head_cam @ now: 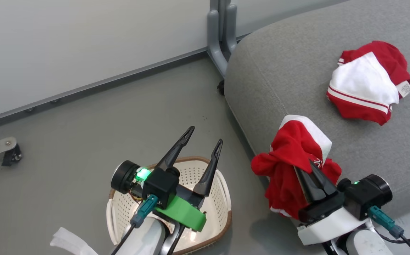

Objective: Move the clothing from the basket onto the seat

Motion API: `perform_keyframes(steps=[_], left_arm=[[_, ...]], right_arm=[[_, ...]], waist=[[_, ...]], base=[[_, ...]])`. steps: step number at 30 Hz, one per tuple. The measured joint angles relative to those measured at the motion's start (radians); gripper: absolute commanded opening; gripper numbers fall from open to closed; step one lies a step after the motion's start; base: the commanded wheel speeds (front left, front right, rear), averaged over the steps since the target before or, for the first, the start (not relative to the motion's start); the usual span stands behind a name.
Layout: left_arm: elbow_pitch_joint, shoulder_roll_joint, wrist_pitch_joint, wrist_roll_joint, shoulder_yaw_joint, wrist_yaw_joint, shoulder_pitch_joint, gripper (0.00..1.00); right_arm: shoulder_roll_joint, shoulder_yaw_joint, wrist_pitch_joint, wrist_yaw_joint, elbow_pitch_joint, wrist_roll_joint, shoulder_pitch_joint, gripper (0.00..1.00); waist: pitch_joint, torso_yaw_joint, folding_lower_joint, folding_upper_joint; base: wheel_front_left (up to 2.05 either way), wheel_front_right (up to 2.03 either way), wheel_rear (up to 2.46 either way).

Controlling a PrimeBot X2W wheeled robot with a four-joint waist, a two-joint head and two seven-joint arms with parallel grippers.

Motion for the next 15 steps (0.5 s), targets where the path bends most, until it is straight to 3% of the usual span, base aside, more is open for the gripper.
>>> perform_keyframes(steps=[15], left_arm=[[0.019, 0.014, 0.000, 0.079, 0.010, -0.043, 0.021, 1.00]], right_arm=[[0.043, -0.059, 0.000, 0.000, -0.058, -0.001, 0.026, 0.00]], waist=[[0.072, -0.231, 0.0000, 0.0000]], base=[[0.00, 0.00, 0.00]])
